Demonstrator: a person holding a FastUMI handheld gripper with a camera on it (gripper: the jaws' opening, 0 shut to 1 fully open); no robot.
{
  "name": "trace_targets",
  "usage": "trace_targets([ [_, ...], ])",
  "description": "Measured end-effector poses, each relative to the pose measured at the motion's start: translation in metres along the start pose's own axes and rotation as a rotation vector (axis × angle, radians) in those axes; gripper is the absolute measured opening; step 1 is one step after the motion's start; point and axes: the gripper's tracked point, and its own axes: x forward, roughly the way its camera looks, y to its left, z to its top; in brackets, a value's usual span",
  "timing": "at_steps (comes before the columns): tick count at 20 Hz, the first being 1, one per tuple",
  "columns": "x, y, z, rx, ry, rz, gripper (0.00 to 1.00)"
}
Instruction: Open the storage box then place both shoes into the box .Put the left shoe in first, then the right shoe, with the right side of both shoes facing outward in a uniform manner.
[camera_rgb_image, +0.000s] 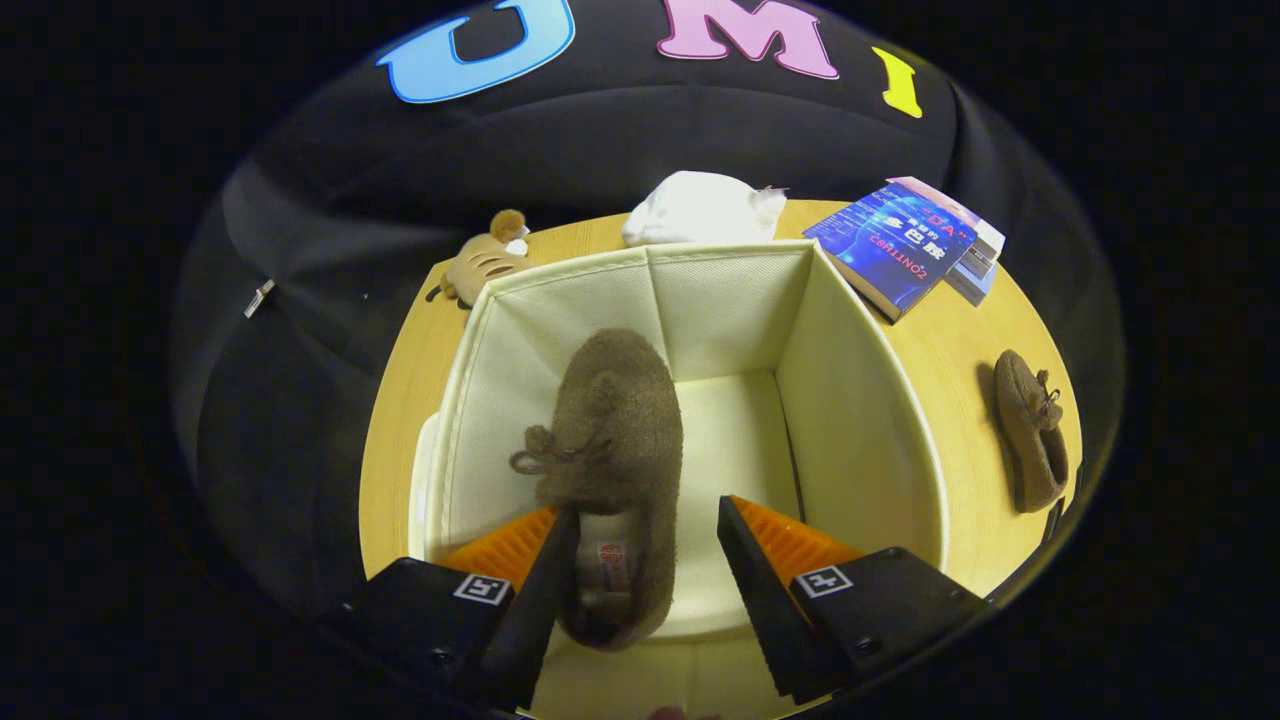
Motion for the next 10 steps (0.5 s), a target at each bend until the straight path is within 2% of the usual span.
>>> trace_targets([
  [1, -0.003, 0.001, 0.004, 0.002, -0.016, 0.012, 0.88],
  [4, -0.016, 0.006, 0.016, -0.007, -0.055, 0.047, 0.99],
  [7, -0.030, 0.003, 0.026, -0.011, -0.086, 0.074, 0.99],
  [10, -0.059, -0.005, 0.057, -0.067, -0.211, 0.116, 0.99],
])
